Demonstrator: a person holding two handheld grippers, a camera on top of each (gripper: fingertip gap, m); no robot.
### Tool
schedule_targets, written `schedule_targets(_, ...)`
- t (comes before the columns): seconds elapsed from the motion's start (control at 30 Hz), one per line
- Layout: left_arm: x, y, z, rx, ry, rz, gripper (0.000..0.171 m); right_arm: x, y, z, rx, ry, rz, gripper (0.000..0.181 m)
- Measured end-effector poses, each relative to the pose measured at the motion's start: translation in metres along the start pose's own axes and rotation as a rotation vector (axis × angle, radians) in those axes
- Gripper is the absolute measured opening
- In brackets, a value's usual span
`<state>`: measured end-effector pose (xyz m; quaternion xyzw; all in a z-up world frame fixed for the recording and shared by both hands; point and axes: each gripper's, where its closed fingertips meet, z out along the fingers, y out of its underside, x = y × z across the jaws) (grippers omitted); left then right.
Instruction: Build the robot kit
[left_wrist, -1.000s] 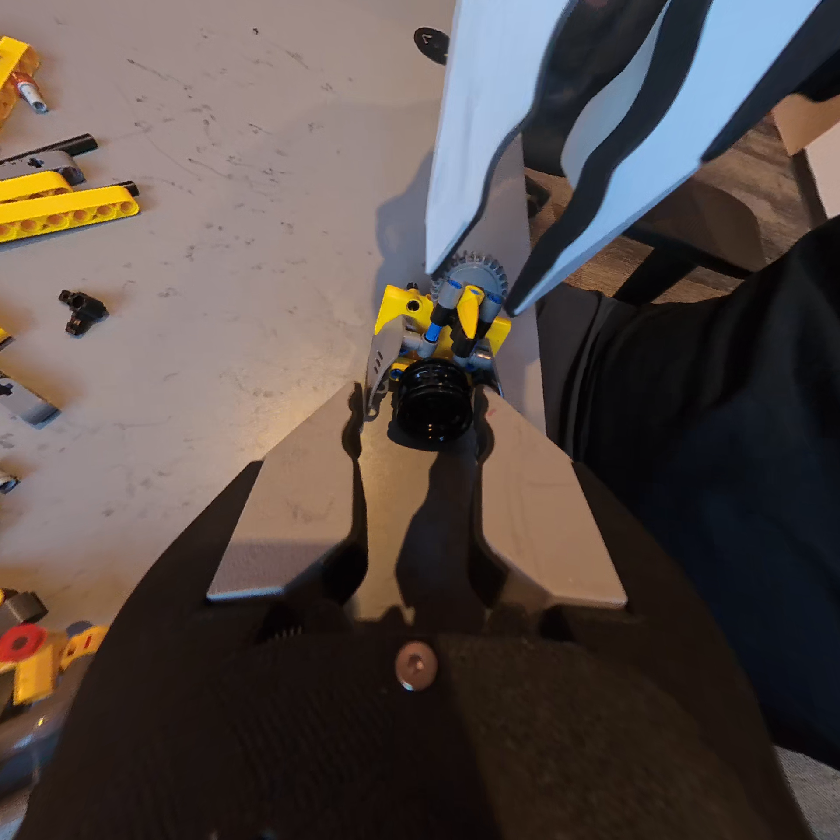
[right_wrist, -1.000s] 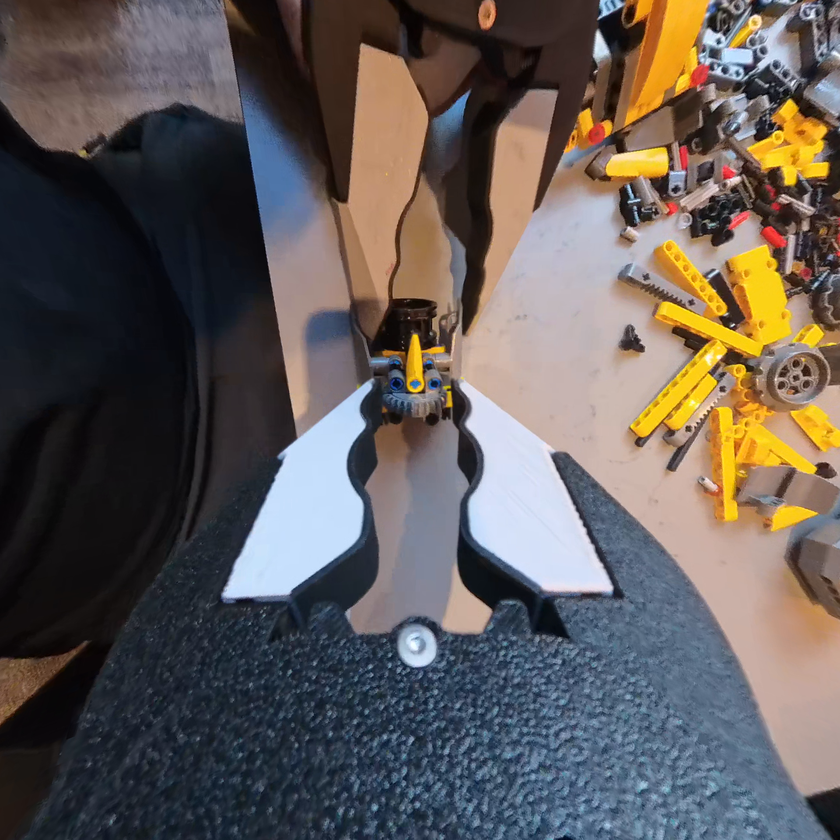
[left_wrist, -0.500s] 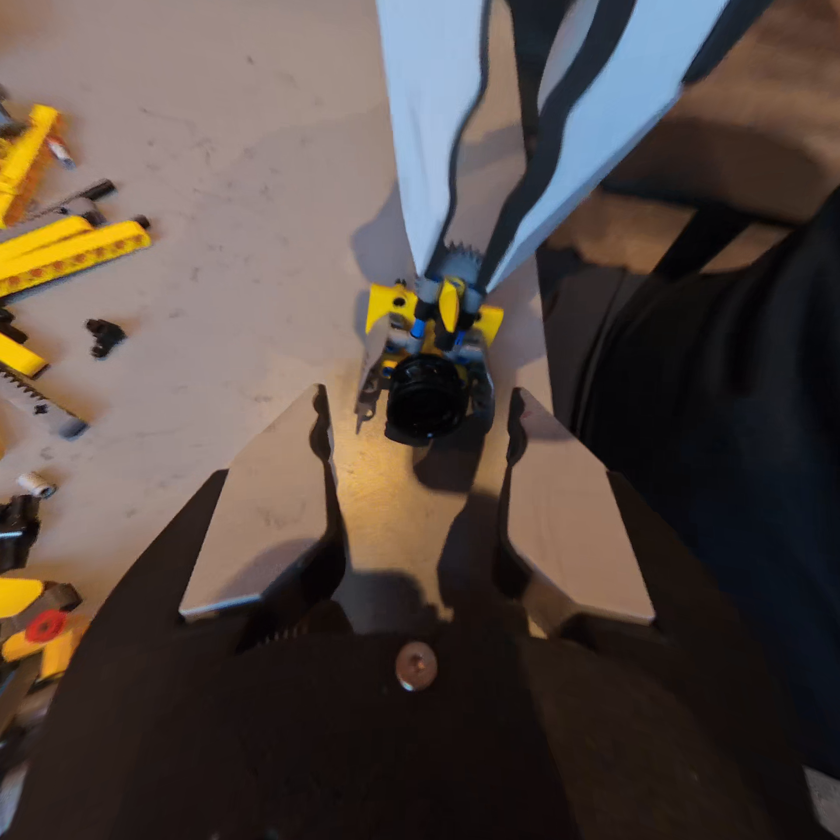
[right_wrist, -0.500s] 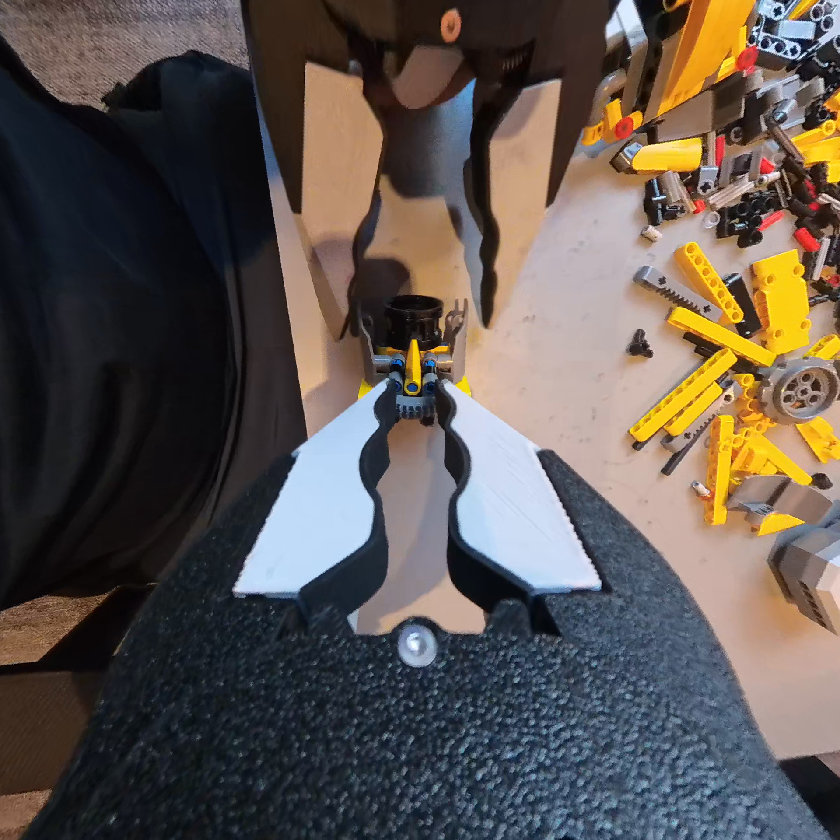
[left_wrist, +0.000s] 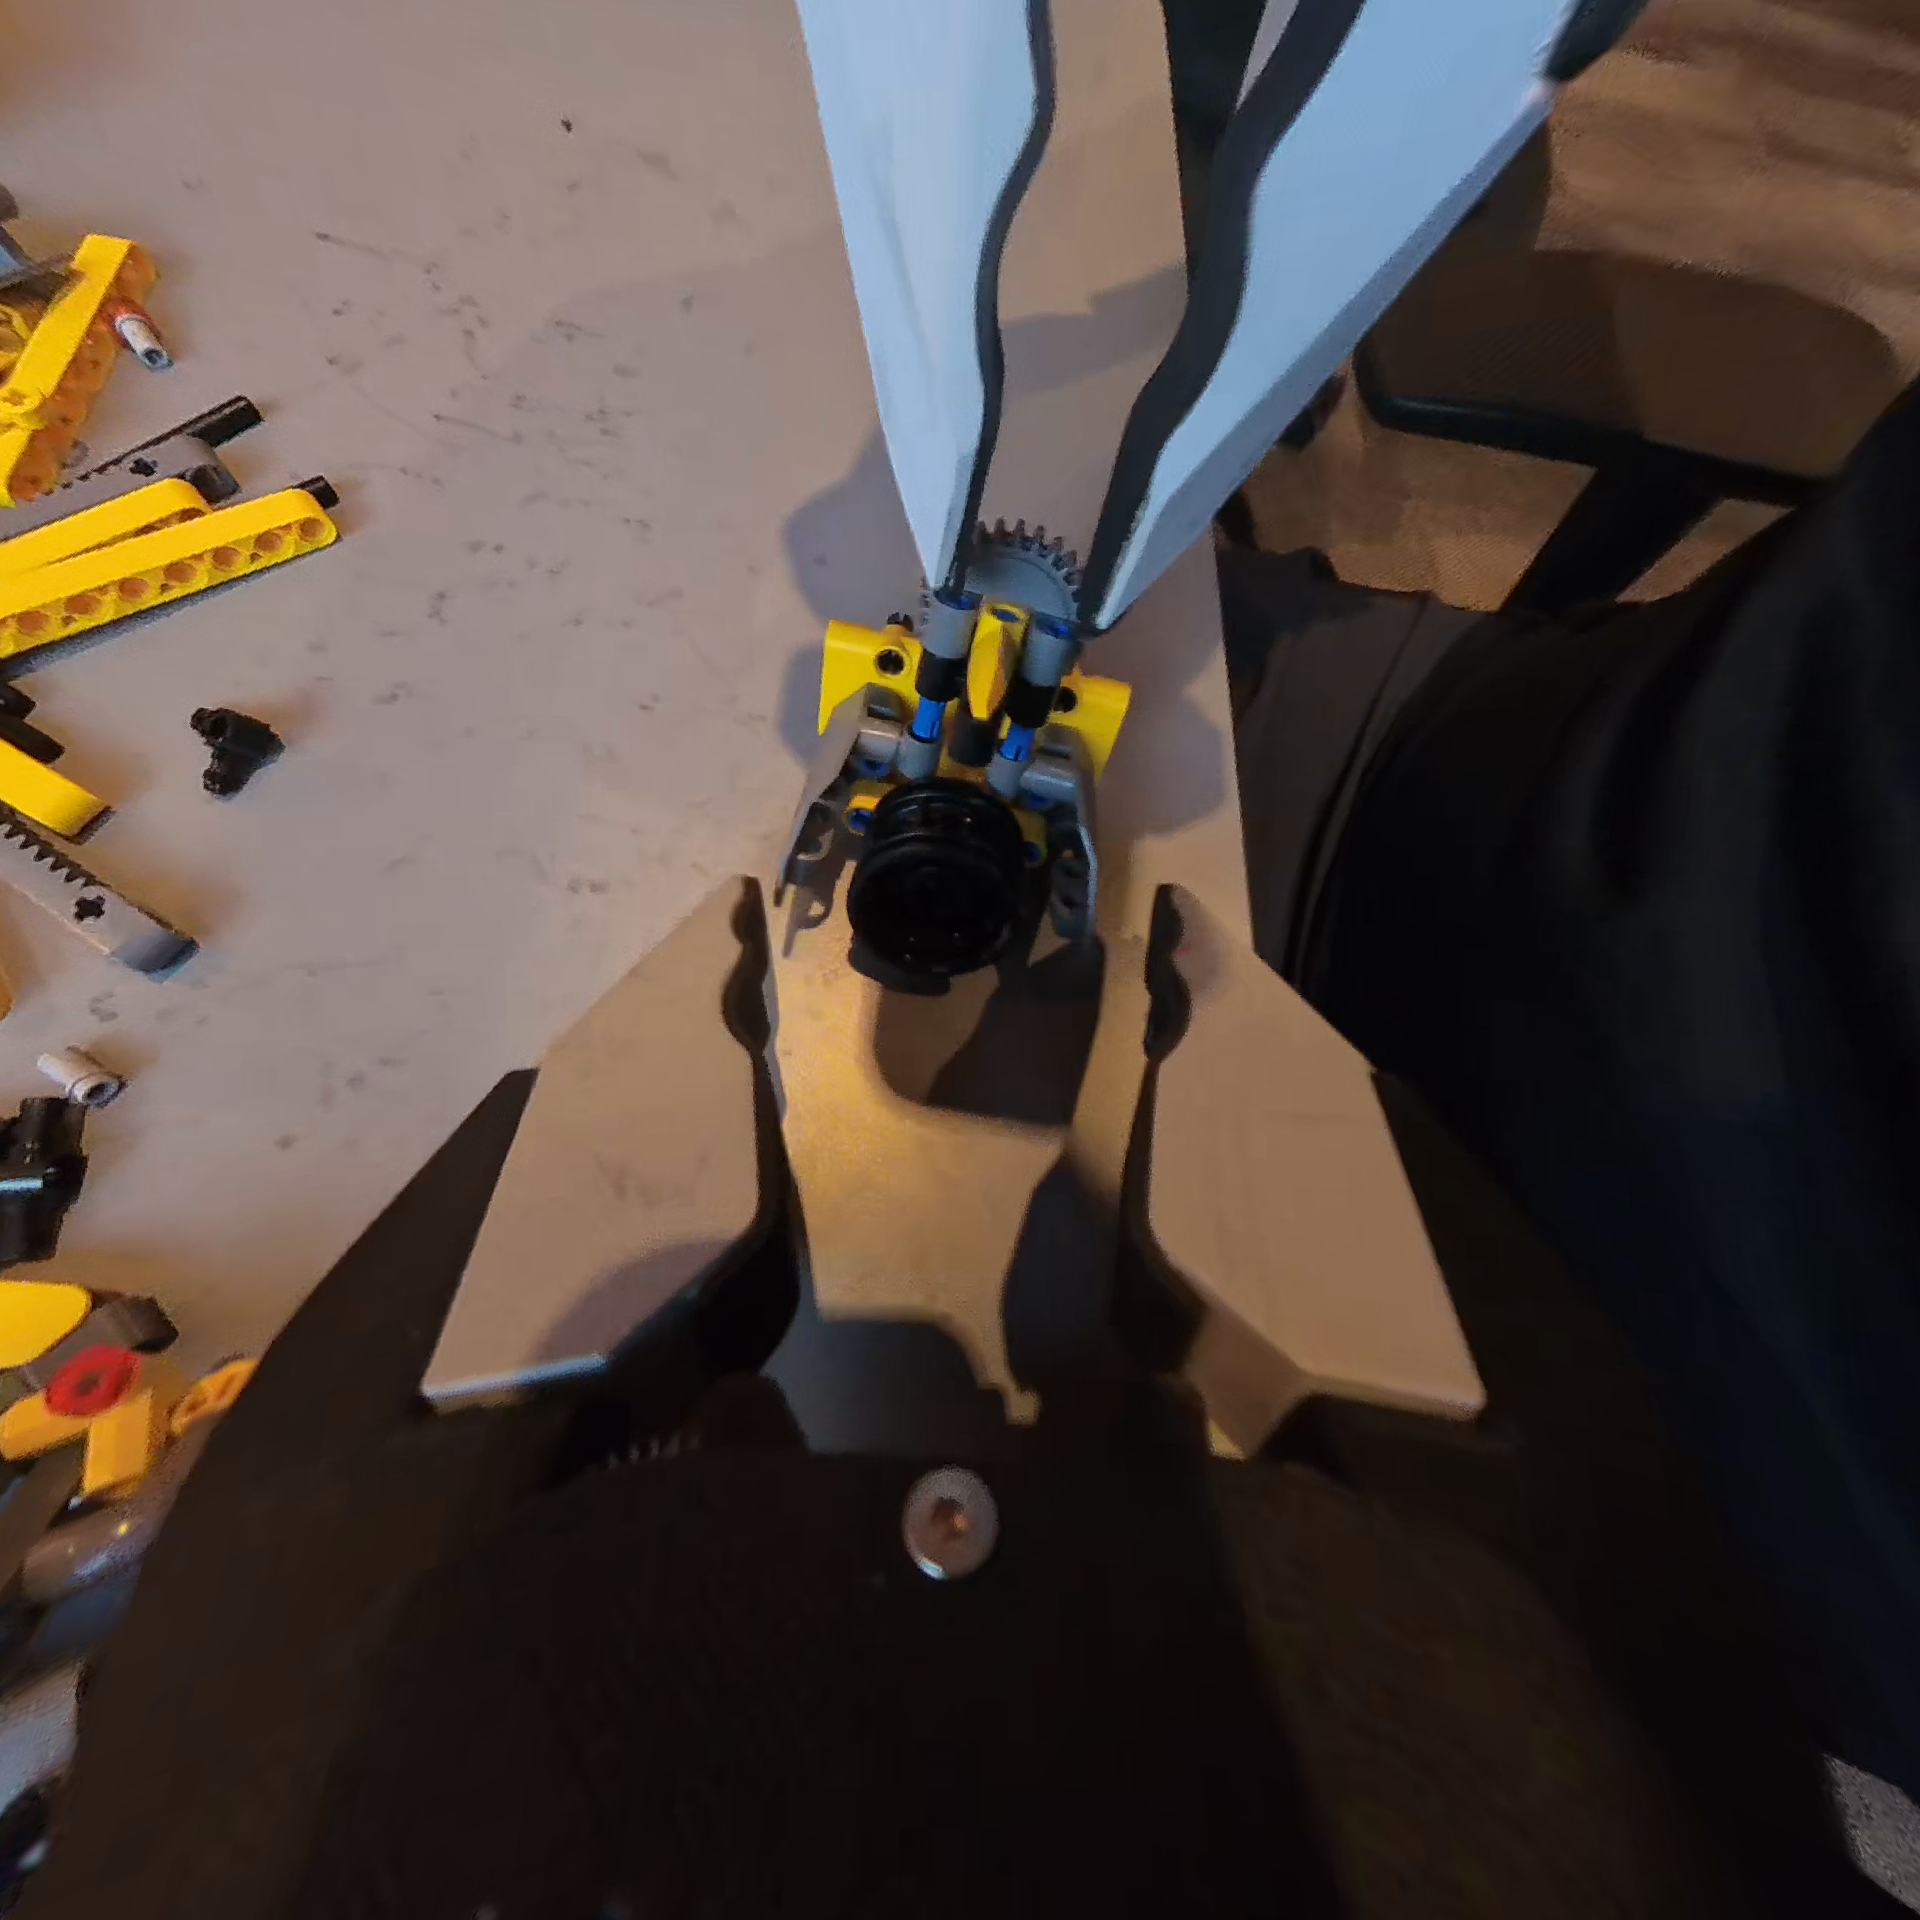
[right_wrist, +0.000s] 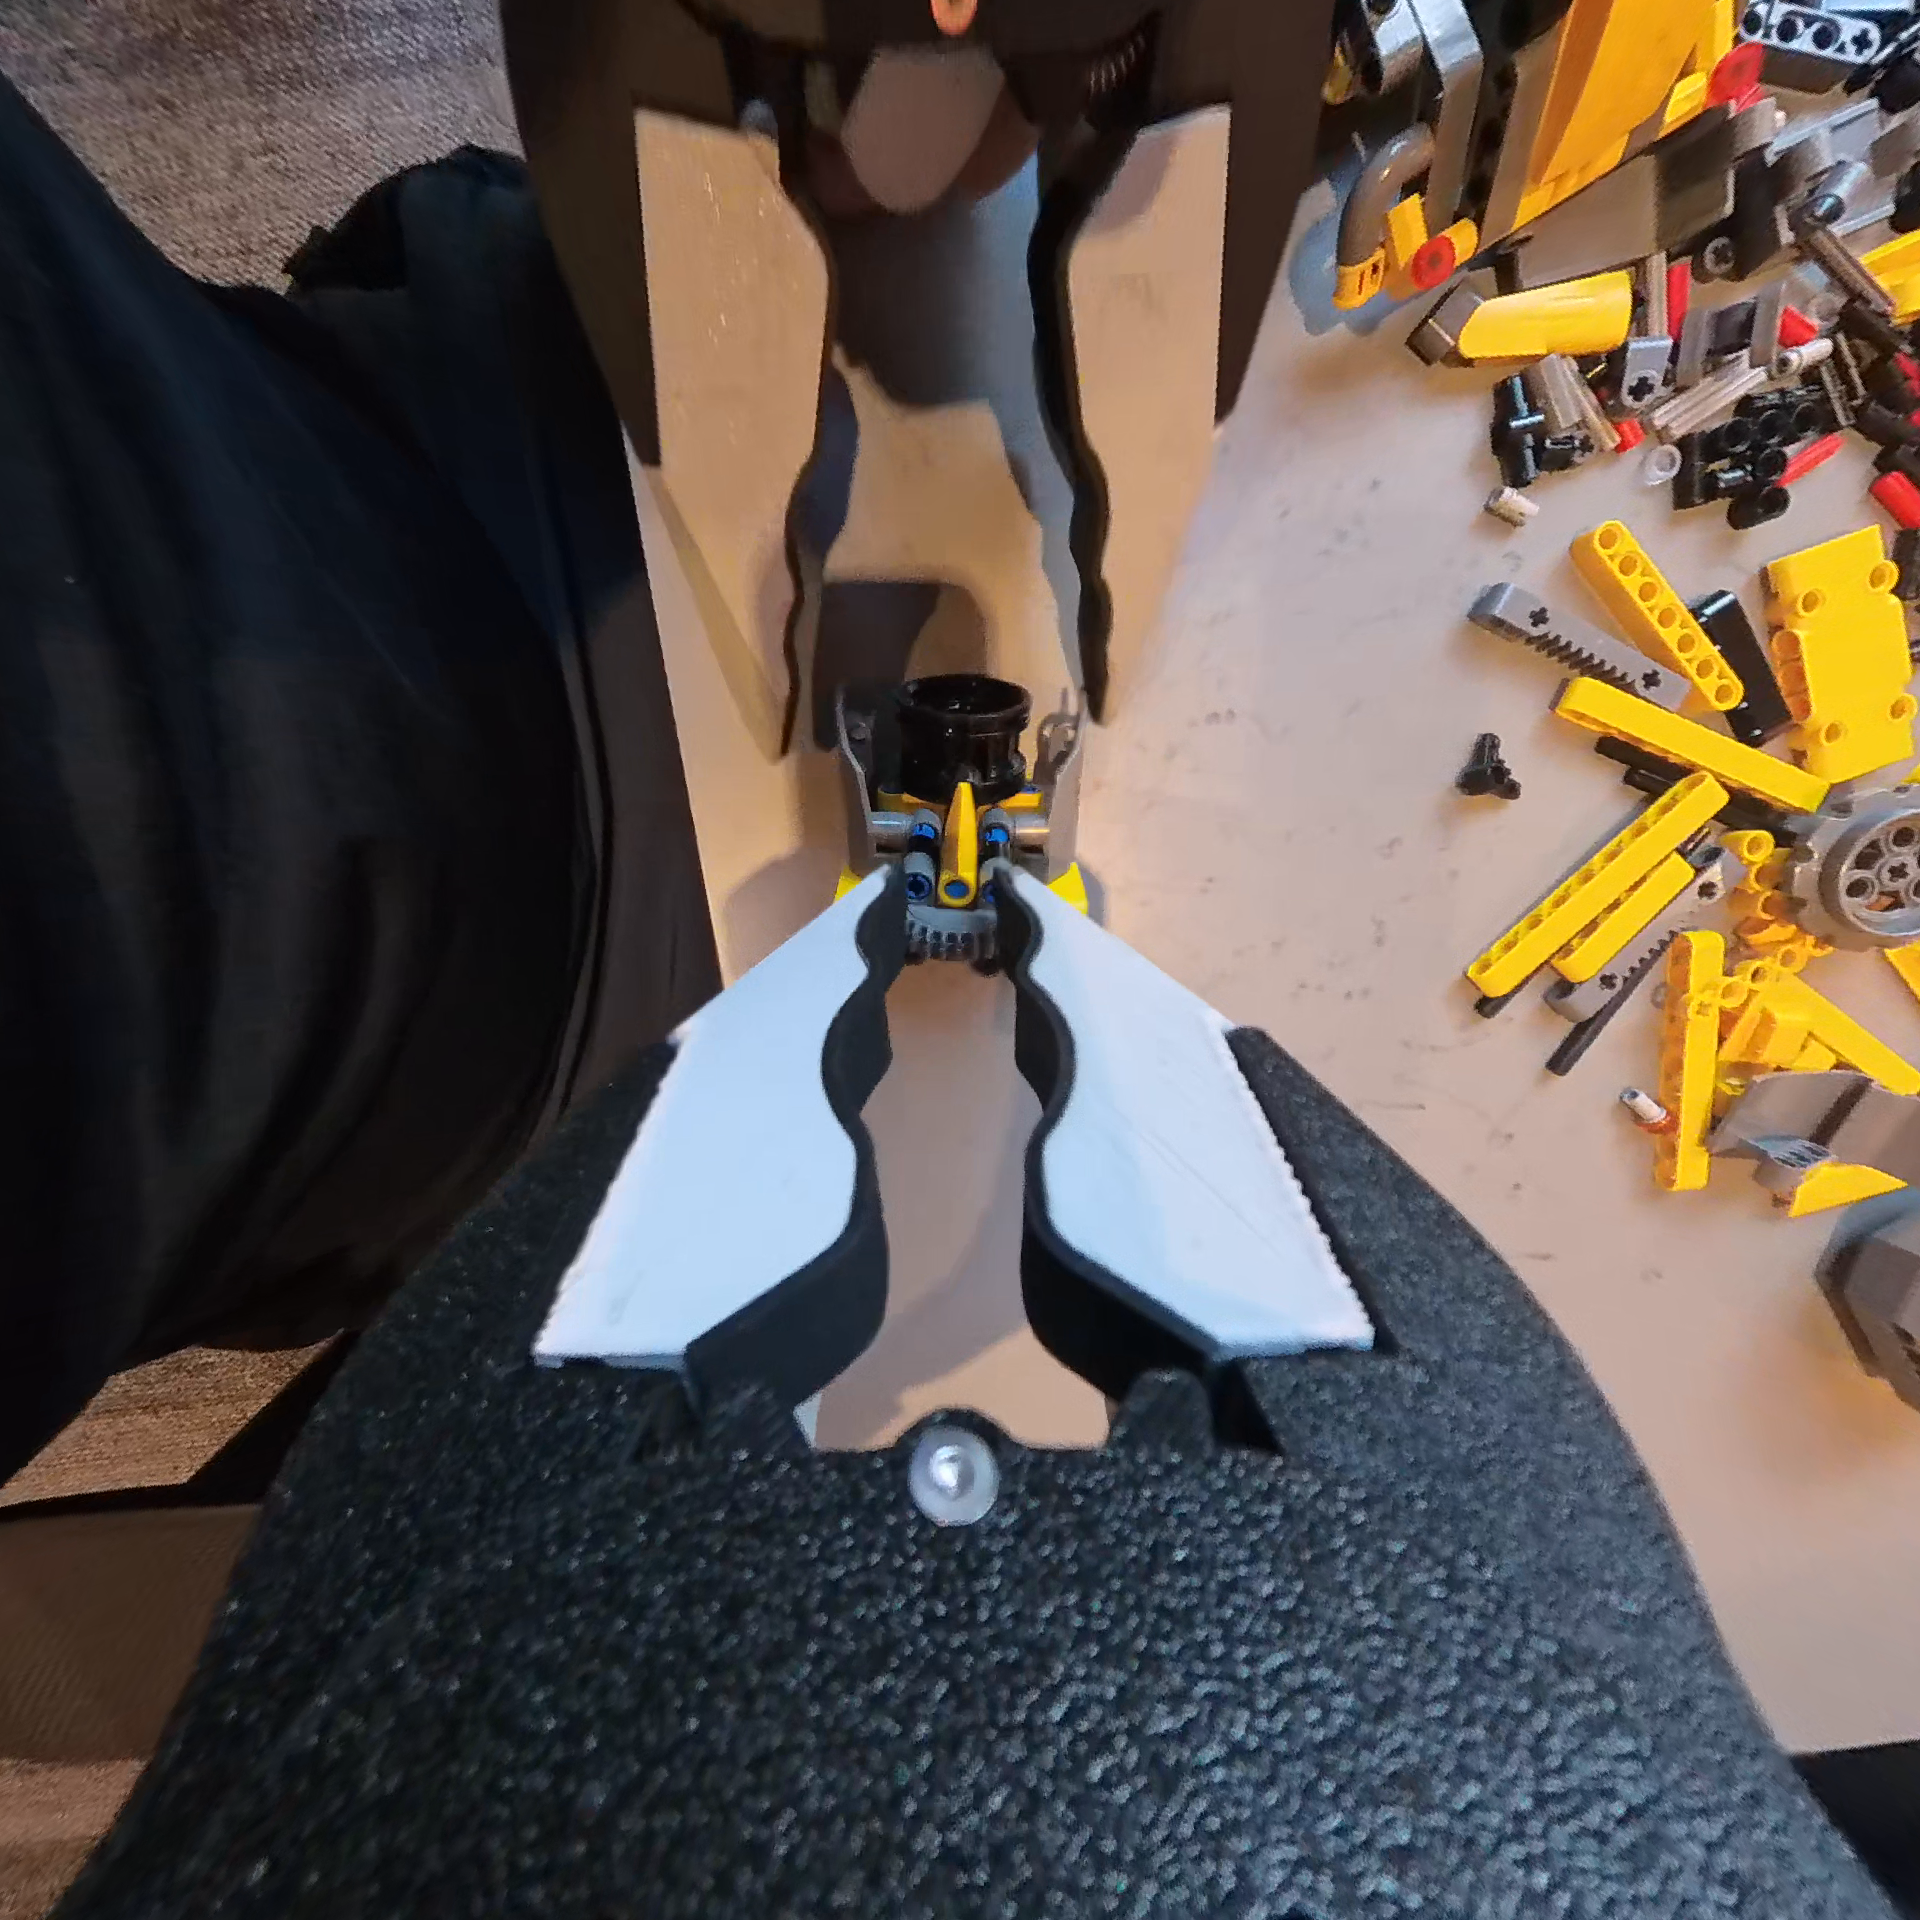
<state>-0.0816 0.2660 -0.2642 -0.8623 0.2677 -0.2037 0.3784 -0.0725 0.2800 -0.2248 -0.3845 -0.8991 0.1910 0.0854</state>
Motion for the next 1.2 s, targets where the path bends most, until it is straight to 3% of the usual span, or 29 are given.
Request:
schedule_targets(0.03, 0.000, 0.000, -0.003, 0.015, 0.006, -0.011, 0.069, 0.000, 0.002, 0.001, -0.010, 0.005, 0.001, 0.015)
schedule_targets(0.2, -0.003, 0.001, -0.012, 0.028, 0.069, -0.048, 0.054, 0.000, 0.004, 0.002, -0.027, 0.017, 0.002, 0.014)
schedule_targets(0.43, -0.008, 0.002, -0.015, 0.002, 0.003, 0.010, 0.056, 0.001, 0.001, 0.003, -0.034, 0.024, 0.001, 0.018)
schedule_targets(0.63, -0.004, 0.000, -0.020, 0.029, 0.040, -0.008, 0.057, 0.003, 0.000, 0.002, -0.033, 0.033, 0.013, 0.018)
schedule_targets(0.7, -0.002, 0.003, -0.018, 0.021, 0.042, 0.007, 0.046, 0.003, -0.001, 0.000, -0.023, 0.032, 0.024, 0.018)
schedule_targets(0.9, -0.005, 0.000, -0.018, 0.027, 0.042, 0.016, 0.037, 0.006, 0.003, 0.004, -0.053, 0.036, 0.027, 0.017)
schedule_targets(1.07, -0.001, -0.009, -0.025, 0.067, 0.102, -0.009, 0.048, 0.006, 0.003, 0.004, -0.056, 0.023, 0.036, 0.017)
schedule_targets(1.13, -0.001, -0.001, -0.018, 0.016, 0.111, -0.021, 0.060, 0.006, 0.002, 0.005, -0.060, 0.015, 0.037, 0.017)
schedule_targets(1.2, -0.002, 0.006, -0.010, -0.021, 0.091, -0.008, 0.061, 0.007, 0.002, 0.005, -0.066, 0.008, 0.043, 0.016)
